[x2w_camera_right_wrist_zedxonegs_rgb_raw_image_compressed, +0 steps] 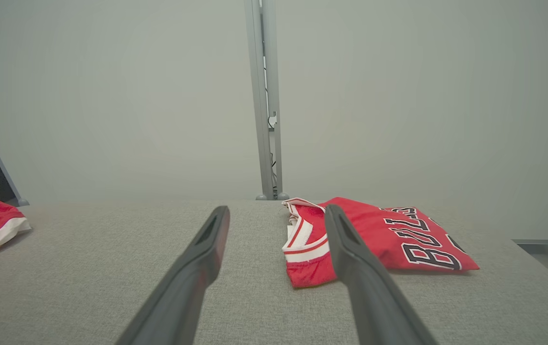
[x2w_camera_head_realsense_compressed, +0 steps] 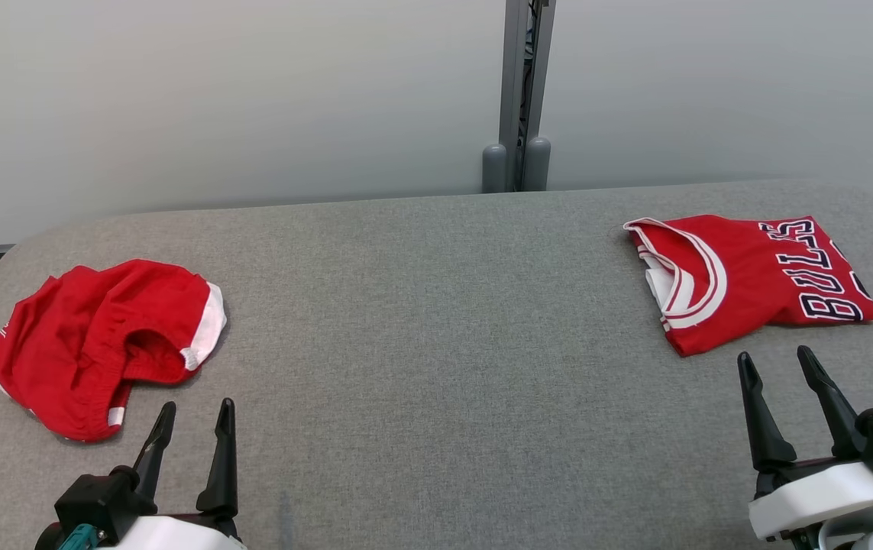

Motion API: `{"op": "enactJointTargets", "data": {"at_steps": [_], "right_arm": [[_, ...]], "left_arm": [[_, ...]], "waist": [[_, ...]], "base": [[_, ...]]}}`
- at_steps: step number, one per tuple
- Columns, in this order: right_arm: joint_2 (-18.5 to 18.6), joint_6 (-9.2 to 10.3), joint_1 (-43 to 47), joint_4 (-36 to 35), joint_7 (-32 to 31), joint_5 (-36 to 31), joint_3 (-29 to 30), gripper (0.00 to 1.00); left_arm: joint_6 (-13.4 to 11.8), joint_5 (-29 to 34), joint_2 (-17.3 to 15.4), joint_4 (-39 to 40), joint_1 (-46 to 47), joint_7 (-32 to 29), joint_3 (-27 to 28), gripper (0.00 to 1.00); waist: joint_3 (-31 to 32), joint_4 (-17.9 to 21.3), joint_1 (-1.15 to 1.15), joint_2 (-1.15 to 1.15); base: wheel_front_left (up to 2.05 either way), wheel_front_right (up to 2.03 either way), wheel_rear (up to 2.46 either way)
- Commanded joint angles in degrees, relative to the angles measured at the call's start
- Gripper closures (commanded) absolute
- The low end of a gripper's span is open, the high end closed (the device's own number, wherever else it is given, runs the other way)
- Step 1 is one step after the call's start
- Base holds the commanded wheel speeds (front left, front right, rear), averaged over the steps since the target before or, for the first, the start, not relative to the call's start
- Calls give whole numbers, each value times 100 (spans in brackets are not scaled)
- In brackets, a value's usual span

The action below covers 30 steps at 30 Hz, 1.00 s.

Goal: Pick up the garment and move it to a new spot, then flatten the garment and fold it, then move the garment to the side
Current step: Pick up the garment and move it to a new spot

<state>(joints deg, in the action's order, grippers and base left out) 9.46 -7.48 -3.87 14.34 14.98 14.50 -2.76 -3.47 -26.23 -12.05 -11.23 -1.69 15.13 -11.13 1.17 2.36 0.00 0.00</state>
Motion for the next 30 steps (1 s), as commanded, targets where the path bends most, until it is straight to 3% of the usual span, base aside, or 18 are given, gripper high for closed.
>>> {"op": "enactJointTargets", "data": {"at_steps": [1, 30], "right_arm": [[23, -3, 48, 3, 23, -12, 6, 0], [-12, -4, -85, 113, 23, 10, -149, 0]], "left_arm": [[25, 39, -23, -8, 37, 6, 40, 0], [329, 393, 252, -249, 195, 6, 263, 0]], "waist": [[-5, -3, 0, 0], [-85, -294, 0, 0]], "base": [[0, 0, 0], [0, 0, 0]]}}
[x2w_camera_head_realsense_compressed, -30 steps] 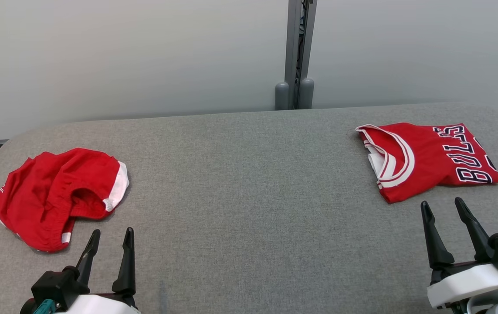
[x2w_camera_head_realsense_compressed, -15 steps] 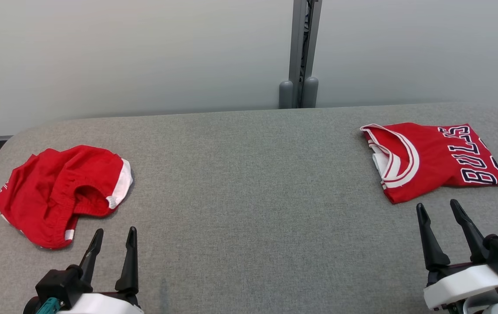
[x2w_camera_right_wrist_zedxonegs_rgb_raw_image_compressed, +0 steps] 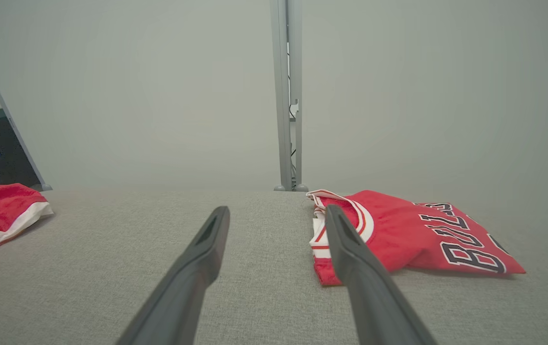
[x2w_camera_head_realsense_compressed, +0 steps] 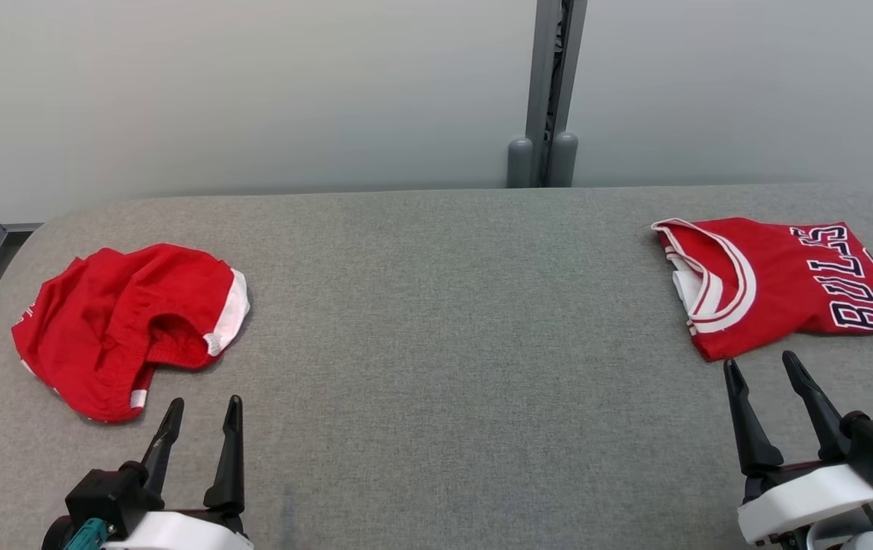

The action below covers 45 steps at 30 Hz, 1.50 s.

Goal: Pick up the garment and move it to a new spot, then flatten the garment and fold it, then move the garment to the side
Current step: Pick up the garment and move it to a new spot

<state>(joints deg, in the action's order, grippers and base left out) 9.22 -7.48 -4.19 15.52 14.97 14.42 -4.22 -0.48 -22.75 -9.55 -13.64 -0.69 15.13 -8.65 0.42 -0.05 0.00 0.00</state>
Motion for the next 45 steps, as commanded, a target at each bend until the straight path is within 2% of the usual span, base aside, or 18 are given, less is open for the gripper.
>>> {"op": "enactJointTargets", "data": {"at_steps": [1, 14, 22, 29, 36, 39, 45], "right_arm": [[16, -4, -55, 2, 25, 22, -11, 0], [-56, -3, -90, 86, 25, 99, -163, 0], [-115, -4, -101, 87, 24, 144, -282, 0], [-157, -3, -129, 68, 25, 142, -339, 0], [-187, -3, -180, 99, 25, 136, -429, 0], [-175, -4, -222, 105, 25, 129, -471, 0], [-157, -4, -385, 107, 25, 164, -556, 0]], "left_arm": [[27, 52, 5, -18, 116, 6, 9, 0], [88, 44, -81, -128, 161, 5, 59, 0], [44, 0, -139, -167, 134, -12, 72, 0], [11, -17, -183, -143, 92, -17, 70, 0], [17, -52, -252, -90, 161, -79, 73, 0], [82, 17, -404, -59, 373, -222, 21, 0], [214, -173, -704, -286, 1055, -1053, 67, 0]], "waist": [[-10, -101, 0, 0], [66, -1028, 0, 0], [72, -1703, 0, 0], [60, -2111, 0, 0], [38, -2223, 0, 0], [-23, -2190, 0, 0], [-305, -1958, 0, 0]], "base": [[0, 0, 0], [0, 0, 0], [0, 0, 0], [0, 0, 0], [0, 0, 0], [0, 0, 0], [0, 0, 0]]}}
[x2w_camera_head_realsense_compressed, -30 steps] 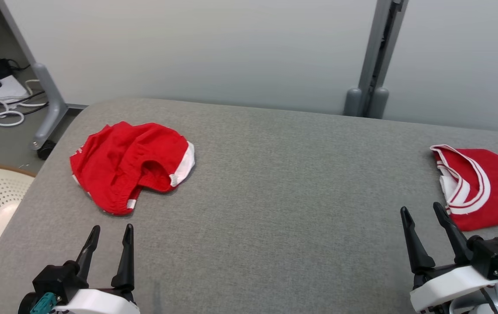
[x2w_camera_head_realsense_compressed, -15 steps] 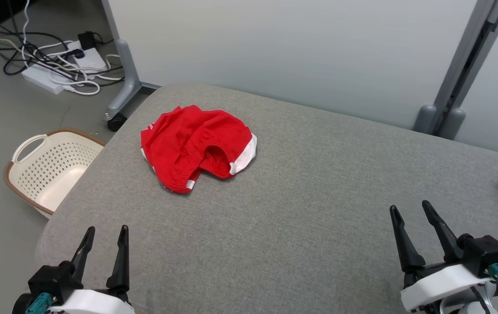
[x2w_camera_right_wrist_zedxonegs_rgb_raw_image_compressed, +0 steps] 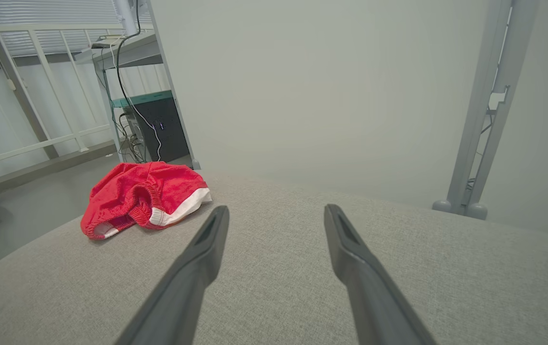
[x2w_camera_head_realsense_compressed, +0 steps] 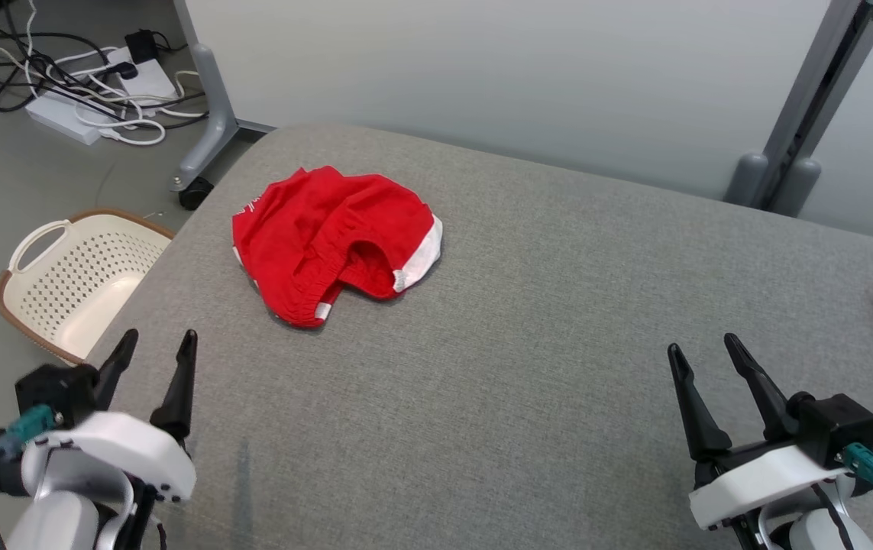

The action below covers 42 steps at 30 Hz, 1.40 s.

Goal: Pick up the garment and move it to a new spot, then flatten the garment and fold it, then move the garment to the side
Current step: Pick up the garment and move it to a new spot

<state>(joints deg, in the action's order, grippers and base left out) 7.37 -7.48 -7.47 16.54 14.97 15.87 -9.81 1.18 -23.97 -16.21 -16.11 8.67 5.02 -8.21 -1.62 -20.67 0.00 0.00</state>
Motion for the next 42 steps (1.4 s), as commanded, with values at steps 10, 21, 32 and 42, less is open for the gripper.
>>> {"op": "enactJointTargets", "data": {"at_steps": [10, 21, 32, 42], "right_arm": [[-57, -3, -568, -71, 25, 12, -173, 0], [-128, -4, -1046, -220, 25, -59, -225, 0], [-180, -4, -1214, -235, 25, -58, -190, 0], [-217, -4, -1150, -143, 25, -32, -158, 0]], "left_arm": [[452, -808, -479, -1230, 1759, -1419, 227, 0], [625, -1539, -998, -2413, 2820, -2471, -163, 0], [632, -2731, -1389, -3137, 2960, -4149, -956, 0], [633, -3101, -1650, -3018, 2980, -4273, -1464, 100]], "waist": [[-654, 836, 0, 0], [-1230, 1583, 0, 0], [-1478, 2086, 0, 0], [-1277, 2166, 0, 0]], "base": [[0, 0, 0], [0, 0, 0], [0, 0, 0], [0, 0, 0]]}}
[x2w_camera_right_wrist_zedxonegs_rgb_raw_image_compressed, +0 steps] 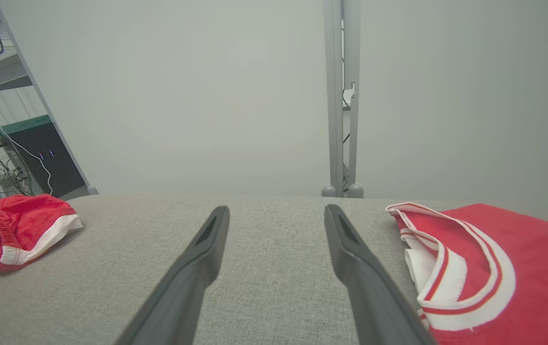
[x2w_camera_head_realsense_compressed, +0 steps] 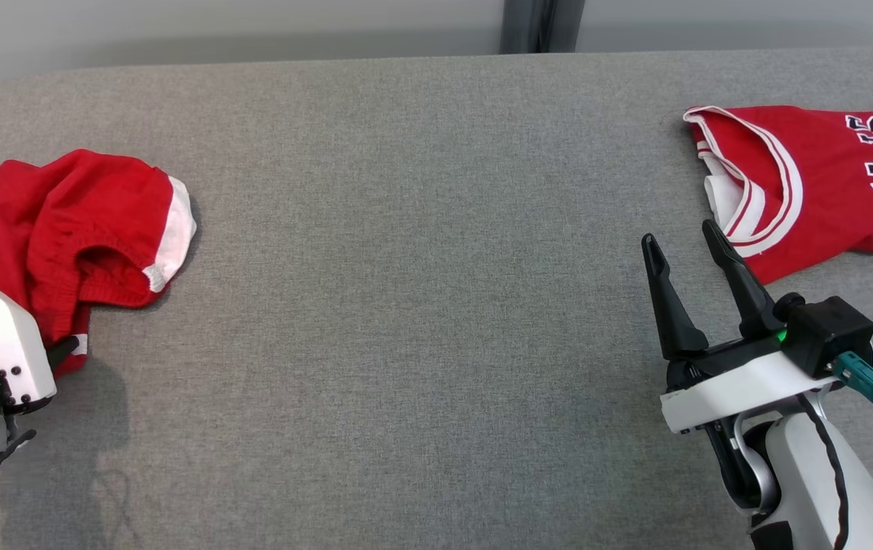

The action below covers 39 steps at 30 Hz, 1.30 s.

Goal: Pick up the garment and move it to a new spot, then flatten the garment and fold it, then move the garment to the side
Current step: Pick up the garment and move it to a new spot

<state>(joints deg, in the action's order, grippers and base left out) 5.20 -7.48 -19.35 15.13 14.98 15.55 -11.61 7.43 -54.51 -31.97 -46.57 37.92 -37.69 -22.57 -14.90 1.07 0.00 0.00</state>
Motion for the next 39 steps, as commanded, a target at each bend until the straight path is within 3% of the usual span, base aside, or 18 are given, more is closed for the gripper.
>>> {"op": "enactJointTargets", "data": {"at_steps": [1, 14, 23, 30, 39], "right_arm": [[-1, -3, 55, 4, 23, 1, 30, 0], [-36, -3, 355, 116, 23, 110, 124, 0], [3, -4, 619, 108, 24, 110, 387, 0], [35, -4, 645, 4, 23, 80, 561, 0], [13, -4, 538, -61, 24, 99, 523, 0]], "left_arm": [[8, -64, -112, 72, 56, -17, -81, 100], [8, -405, -386, 1488, 269, -593, -775, 100], [8, -786, -332, 2865, 286, -880, -1043, 100], [8, -937, 103, 3689, 408, -770, -1329, 100], [8, -393, 1259, 3375, 577, 500, -1750, 100]], "waist": [[91, -14, 0, 0], [917, -15, 0, 0], [1337, 378, 0, 0], [1304, 840, 0, 0], [1051, 1437, 0, 0]], "base": [[0, 0, 0], [0, 0, 0], [0, 0, 0], [0, 0, 0], [0, 0, 0]]}}
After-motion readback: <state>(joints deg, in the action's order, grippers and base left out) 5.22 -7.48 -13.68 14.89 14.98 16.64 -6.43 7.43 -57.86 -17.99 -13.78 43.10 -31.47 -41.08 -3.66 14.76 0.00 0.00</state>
